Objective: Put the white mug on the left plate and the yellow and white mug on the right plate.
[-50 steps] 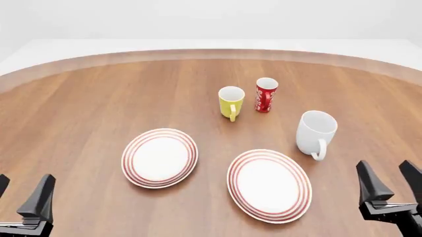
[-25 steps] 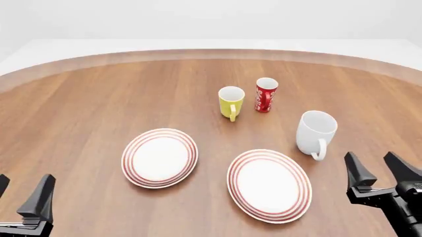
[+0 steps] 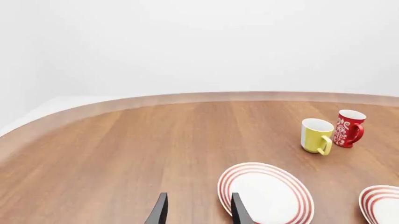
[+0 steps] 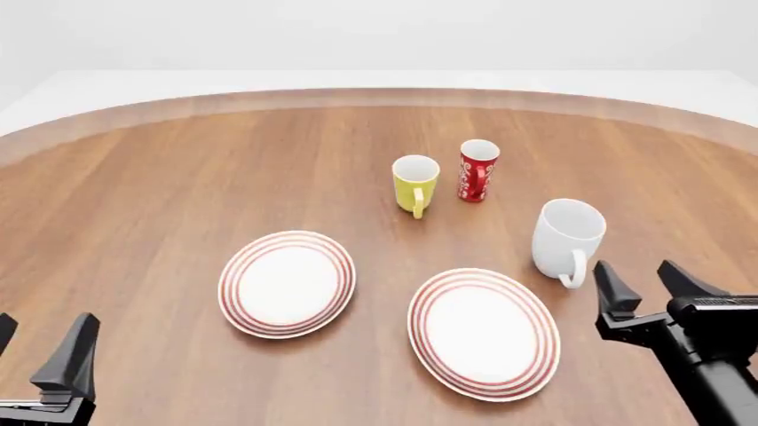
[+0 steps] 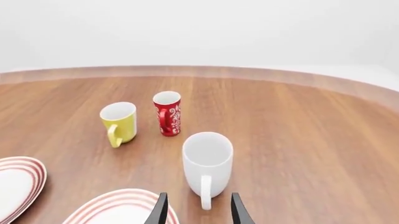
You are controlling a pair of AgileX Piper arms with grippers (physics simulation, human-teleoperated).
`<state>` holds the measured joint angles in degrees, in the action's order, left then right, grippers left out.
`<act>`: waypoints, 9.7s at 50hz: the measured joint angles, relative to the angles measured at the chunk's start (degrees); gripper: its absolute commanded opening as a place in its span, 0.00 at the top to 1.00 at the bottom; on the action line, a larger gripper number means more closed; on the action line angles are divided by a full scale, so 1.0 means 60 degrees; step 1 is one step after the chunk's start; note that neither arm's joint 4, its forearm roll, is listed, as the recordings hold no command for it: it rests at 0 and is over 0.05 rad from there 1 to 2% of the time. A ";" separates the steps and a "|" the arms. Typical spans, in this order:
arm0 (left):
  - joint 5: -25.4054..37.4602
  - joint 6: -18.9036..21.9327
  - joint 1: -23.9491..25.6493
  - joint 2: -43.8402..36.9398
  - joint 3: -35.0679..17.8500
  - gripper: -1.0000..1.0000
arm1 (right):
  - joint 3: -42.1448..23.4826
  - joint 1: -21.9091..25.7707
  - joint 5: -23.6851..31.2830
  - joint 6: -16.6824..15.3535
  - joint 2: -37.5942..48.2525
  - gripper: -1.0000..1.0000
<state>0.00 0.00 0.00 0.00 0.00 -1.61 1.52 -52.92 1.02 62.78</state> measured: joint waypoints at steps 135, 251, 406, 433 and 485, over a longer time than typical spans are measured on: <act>0.0000 0.0000 0.0000 0.0000 0.0000 0.00 | -0.2251 -0.0310 -0.2828 0.0547 0.6855 0.00; 0.0000 0.0000 0.0000 0.0000 0.0000 0.00 | -0.1439 0.0224 0.0547 -0.0183 0.1473 1.00; 0.0000 0.0000 0.0000 0.0000 0.0000 0.00 | -0.6187 0.6583 0.3364 -0.1316 0.3715 1.00; 0.0000 0.0000 0.0000 0.0000 0.0000 0.00 | -0.6748 0.7196 0.3236 -0.1153 0.4788 1.00; 0.0000 0.0000 0.0000 0.0000 0.0000 0.00 | -0.7553 0.8072 0.2880 -0.0611 0.6263 1.00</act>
<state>0.00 0.00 0.00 0.00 0.00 -46.92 49.95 -35.64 -2.65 100.36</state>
